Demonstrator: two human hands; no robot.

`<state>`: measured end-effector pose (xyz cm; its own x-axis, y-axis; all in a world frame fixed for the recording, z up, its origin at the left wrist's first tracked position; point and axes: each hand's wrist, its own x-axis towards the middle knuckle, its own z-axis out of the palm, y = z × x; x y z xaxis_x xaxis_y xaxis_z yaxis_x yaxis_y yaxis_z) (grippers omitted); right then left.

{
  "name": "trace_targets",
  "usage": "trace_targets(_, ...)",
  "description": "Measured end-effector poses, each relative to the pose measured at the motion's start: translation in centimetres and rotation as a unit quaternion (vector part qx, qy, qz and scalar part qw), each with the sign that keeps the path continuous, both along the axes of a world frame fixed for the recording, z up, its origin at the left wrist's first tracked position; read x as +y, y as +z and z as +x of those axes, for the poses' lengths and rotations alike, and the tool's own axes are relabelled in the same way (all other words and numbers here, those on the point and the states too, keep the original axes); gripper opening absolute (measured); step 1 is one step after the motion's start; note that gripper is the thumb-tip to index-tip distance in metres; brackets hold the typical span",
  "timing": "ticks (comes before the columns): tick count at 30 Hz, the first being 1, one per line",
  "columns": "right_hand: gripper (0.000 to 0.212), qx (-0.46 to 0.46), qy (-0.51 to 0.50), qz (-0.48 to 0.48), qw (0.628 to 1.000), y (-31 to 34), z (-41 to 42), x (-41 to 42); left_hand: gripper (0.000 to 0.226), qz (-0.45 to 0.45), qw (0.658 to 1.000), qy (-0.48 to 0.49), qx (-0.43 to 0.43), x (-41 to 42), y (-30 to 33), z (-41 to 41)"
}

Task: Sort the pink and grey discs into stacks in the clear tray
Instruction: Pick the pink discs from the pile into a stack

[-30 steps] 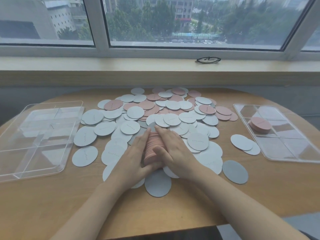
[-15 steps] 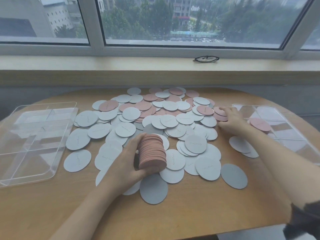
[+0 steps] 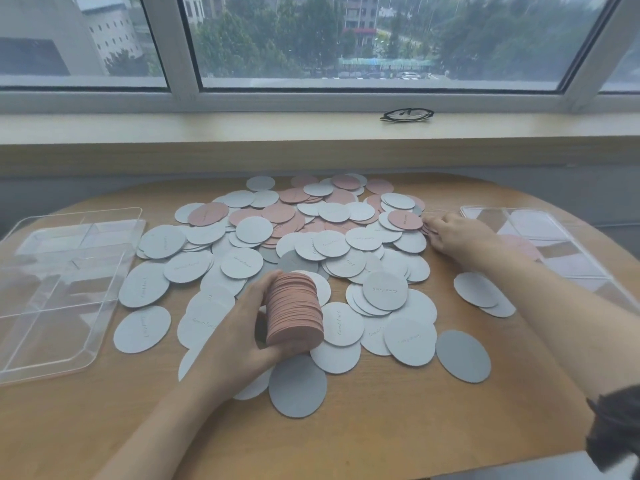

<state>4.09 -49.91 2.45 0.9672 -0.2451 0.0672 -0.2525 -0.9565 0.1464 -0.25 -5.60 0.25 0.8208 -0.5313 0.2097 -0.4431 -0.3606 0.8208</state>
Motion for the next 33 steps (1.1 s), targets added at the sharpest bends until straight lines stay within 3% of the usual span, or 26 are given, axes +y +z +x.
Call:
trace_targets(3, 0.026, -0.022, 0.015, -0.075, 0.997, -0.2, -0.6, 0.8, 0.101, 0.002, 1.000, 0.003, 0.001, -0.1, 0.2, -0.2)
trace_targets(8, 0.015, -0.089, 0.042, -0.029, 0.995, -0.1, -2.5, 0.3, 0.098, 0.000, 1.000, 0.002, 0.002, -0.1, 0.3, -0.1)
trace_targets(14, 0.018, -0.198, -0.049, 0.146, 0.968, 1.8, -5.4, 2.1, 0.098, -0.004, 1.000, -0.002, 0.006, -0.1, 0.3, 0.0)
trace_targets(18, 0.019, -0.268, -0.010, 0.287, 0.920, 3.5, -6.7, 5.4, 0.098, -0.004, 1.000, 0.004, 0.001, -0.2, 0.2, 0.2)
trace_targets(29, 0.035, -0.175, 0.171, 0.575, 0.781, 3.9, -6.3, 21.0, 0.110, -0.014, 1.000, 0.011, 0.007, -0.1, 0.2, 0.1)
trace_targets(33, 0.030, -0.151, 0.186, 0.584, 0.776, 2.6, -6.0, 22.5, 0.119, -0.018, 1.000, 0.001, 0.022, -0.1, 0.1, 0.2)
